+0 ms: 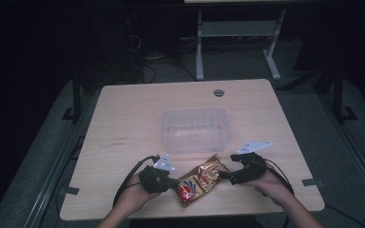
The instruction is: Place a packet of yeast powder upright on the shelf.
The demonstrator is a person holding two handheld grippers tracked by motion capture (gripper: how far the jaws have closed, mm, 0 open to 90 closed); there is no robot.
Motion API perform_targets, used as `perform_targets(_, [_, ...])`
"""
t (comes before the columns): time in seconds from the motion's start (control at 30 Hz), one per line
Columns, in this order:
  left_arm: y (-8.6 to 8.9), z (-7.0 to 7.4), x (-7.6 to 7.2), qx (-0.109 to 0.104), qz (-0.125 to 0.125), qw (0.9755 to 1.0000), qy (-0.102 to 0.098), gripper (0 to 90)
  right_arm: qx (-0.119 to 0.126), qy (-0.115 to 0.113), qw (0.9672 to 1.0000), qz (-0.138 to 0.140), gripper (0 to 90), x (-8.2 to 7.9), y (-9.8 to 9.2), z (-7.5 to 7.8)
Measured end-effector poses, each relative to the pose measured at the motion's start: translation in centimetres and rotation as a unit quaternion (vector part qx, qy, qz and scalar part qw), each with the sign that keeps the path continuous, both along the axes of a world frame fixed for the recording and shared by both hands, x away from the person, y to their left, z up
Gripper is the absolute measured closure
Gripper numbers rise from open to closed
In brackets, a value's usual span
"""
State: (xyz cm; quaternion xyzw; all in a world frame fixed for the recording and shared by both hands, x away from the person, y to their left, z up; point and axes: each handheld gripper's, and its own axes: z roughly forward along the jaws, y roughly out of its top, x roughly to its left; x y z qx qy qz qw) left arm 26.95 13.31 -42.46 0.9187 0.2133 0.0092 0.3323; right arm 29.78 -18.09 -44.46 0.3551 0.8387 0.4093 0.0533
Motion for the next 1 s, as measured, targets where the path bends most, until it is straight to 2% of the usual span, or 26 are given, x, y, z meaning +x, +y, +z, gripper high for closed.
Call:
perform_targets(0.13, [-1.1, -0.5, -0.1, 0.006, -0.013, 0.9999, -0.001, 89.9, -0.001, 0.015, 0.9999, -0.006, 14.8, 0.3, 0.4, -0.5])
perform_targets(0.2, [-1.0, -0.8, -0.2, 0.009, -0.015, 0.9998, 0.003, 90.0, -0.002, 0.014, 0.9999, -0.005, 14.9, 0.6, 0.7, -0.8])
perform_targets(0.33, [-0.7, -1.0, -0.3, 0.004, -0.006, 0.9999, 0.011, 90.0, 0.002, 0.030, 0.9995, -0.005, 15.1, 1.0, 1.4, -1.1])
perform_targets(0.43, [-0.7, -1.2, -0.3, 0.011, -0.012, 0.9998, 0.011, 89.9, 0.005, 0.038, 0.9992, -0.005, 15.6, 1.3, 1.9, -1.6])
perform_targets(0.5, [-0.8, -1.5, -0.3, 0.008, -0.011, 0.9998, 0.014, 90.0, 0.005, 0.045, 0.9990, -0.003, 16.0, 1.3, 2.2, -1.8])
perform_targets(0.63, [-0.7, -1.5, -0.3, 0.007, -0.011, 0.9997, 0.018, 90.0, 0.007, 0.057, 0.9983, -0.002, 20.1, 1.4, 2.4, -2.3])
perform_targets(0.67, [-0.7, -1.5, -0.3, 0.007, -0.012, 0.9997, 0.018, 89.9, 0.011, 0.067, 0.9976, -0.007, 21.5, 1.4, 2.5, -2.3])
perform_targets(0.83, [-0.7, -1.6, -0.2, 0.003, -0.011, 0.9997, 0.021, 90.0, 0.024, 0.076, 0.9968, -0.003, 30.9, 1.5, 2.3, -2.5])
perform_targets(0.93, [-0.7, -1.6, -0.2, 0.004, -0.012, 0.9997, 0.023, 90.0, 0.043, 0.086, 0.9954, -0.001, 43.7, 1.6, 2.2, -2.7])
perform_targets(1.0, [-0.7, -1.6, -0.1, 0.009, -0.016, 0.9996, 0.023, 90.0, 0.045, 0.091, 0.9948, 0.000, 49.9, 1.7, 2.1, -2.7])
